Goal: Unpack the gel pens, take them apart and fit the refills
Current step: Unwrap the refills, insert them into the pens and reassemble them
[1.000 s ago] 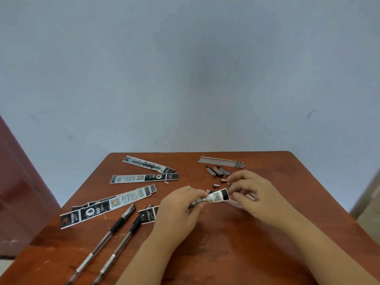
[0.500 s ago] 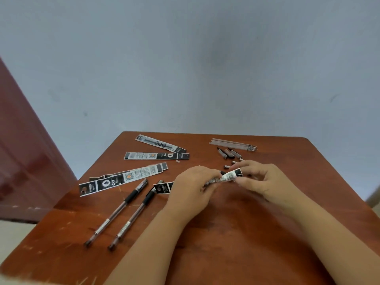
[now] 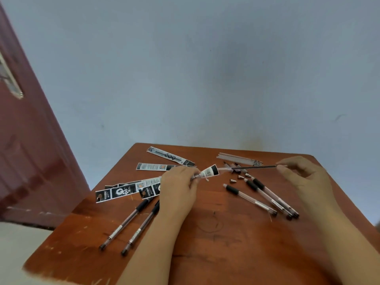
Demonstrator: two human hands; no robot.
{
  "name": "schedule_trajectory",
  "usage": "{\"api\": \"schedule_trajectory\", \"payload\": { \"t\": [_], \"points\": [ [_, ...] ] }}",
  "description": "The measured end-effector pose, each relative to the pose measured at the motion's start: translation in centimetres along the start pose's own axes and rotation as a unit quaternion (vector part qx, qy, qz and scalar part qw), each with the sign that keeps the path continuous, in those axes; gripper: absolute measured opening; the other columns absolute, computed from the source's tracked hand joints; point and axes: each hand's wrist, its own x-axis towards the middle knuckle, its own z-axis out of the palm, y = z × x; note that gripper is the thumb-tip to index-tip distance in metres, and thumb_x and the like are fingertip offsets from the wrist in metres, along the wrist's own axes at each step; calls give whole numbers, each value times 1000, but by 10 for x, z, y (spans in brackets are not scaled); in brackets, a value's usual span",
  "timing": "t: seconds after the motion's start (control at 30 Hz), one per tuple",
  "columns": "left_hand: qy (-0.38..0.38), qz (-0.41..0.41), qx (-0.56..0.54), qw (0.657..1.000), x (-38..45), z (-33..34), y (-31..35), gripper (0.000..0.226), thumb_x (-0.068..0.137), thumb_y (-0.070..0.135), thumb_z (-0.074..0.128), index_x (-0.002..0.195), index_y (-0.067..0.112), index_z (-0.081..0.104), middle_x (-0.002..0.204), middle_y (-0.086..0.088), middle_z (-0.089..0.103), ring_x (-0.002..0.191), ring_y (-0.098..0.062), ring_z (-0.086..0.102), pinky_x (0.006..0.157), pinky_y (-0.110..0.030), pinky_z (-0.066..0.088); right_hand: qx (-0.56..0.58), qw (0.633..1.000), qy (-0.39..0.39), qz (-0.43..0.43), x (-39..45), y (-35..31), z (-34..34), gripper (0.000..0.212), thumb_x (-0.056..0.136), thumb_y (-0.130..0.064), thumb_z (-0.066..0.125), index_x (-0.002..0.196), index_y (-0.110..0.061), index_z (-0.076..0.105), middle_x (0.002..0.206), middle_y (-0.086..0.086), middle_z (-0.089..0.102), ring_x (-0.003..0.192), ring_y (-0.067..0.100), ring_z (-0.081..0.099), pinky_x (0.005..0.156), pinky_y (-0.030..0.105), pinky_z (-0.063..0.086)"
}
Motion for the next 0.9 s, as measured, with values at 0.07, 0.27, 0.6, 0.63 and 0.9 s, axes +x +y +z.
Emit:
{"api": "schedule_trajectory", "payload": {
  "t": [0.07,0.27,0.6,0.63,0.9],
  "points": [
    [12,-27,22,999,4,-8,-1,15,82,14,61,95,11,68,91,-7,68,88,-27,58,76,-34,41,32,999,33,24,-3,0,4,36,79,-2,60,55,-29,64,57,-25,62,60,-8,54,58,2,40],
    [-40,-134,164,976,14,-40,-32,21,88,20,52,106,13,62,103,-9,65,99,-28,54,79,-36,43,3,999,-33,23,-22,-1,30,15,79,-4,61,68,-13,65,75,1,60,73,8,53,65,17,40],
    [-172,-106,293,934,5,-48,-74,34,90,23,45,124,19,49,123,-2,58,119,-21,46,107,-40,27,-35,998,-53,8,-23,7,35,8,80,-7,61,76,-11,67,77,1,61,74,6,53,64,14,38],
    [-163,-97,276,942,5,-46,-70,36,90,22,46,125,19,49,125,-2,57,122,-21,45,107,-41,26,-37,998,-55,8,-23,8,35,7,80,-8,61,77,-11,67,77,1,61,75,6,53,64,14,38],
    [-157,123,48,979,0,-11,17,38,91,28,47,128,16,48,129,1,53,122,-16,45,104,-27,30,-22,995,-99,-20,-23,10,37,30,77,-6,65,61,-31,63,71,-8,61,68,1,55,61,3,39]
  ]
}}
